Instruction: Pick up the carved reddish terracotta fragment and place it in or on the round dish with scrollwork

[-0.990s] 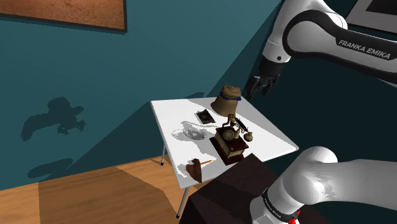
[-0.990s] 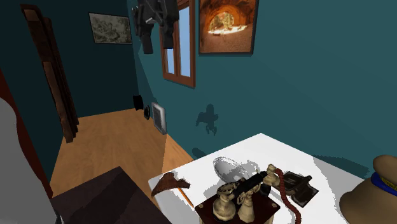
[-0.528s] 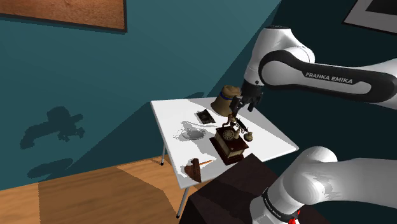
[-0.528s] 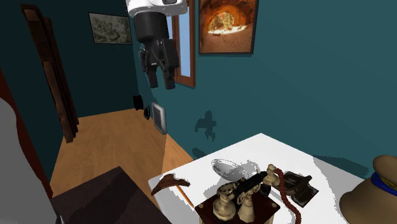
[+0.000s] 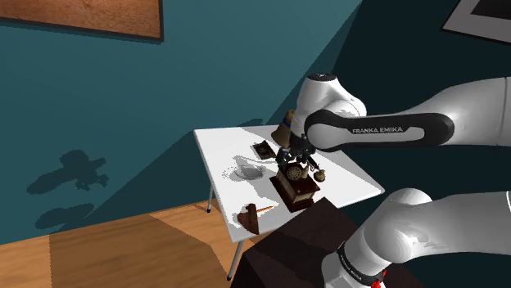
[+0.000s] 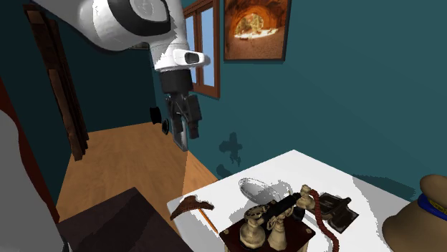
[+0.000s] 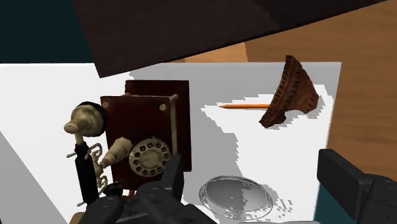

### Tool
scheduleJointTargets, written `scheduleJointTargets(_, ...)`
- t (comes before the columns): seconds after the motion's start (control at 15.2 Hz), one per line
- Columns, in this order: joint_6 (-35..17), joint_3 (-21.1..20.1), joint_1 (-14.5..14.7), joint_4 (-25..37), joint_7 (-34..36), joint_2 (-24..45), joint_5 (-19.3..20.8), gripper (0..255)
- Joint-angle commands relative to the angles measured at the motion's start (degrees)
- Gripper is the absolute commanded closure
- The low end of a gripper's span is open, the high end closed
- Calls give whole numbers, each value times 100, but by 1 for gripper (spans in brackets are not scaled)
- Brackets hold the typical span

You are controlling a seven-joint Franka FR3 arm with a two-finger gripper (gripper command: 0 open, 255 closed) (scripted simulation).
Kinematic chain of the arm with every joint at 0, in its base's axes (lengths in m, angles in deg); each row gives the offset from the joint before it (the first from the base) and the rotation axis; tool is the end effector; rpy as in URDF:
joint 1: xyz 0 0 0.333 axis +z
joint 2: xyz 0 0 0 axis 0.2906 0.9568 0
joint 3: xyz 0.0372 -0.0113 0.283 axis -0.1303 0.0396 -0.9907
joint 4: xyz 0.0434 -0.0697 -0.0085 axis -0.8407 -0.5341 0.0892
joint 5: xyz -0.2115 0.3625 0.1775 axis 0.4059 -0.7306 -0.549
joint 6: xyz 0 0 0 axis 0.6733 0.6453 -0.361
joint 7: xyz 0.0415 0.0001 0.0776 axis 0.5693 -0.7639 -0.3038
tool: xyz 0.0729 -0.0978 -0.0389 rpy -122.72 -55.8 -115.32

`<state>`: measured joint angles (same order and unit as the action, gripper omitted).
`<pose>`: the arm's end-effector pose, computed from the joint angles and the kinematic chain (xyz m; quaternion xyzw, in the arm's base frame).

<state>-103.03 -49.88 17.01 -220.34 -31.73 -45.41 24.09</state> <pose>0.4049 0.0451 0.3250 0.9922 -0.0934 0.0141 0.0811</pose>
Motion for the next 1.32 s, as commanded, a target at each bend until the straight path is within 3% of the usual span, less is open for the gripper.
scheduleJointTargets(0.0, -478, -144, -29, -157, 246, 334, 29, 0)
scheduleJointTargets(0.33, -1687, -554, -243, -320, 971, 1463, 313, 0)
scheduleJointTargets(0.59, -2584, -941, -611, -235, 1837, 2565, 970, 0)
scheduleJointTargets(0.73, -2949, -1119, -850, -107, 2454, 3170, 1566, 0)
scheduleJointTargets(0.92, -3309, -1172, -1071, 214, 3629, 4129, 2812, 0)
scheduleJointTargets(1.19, -3531, -678, -747, 815, 5096, 5353, 4335, 0)
scheduleJointTargets(1.25, -3540, -638, -707, 826, 5112, 5373, 4345, 0)
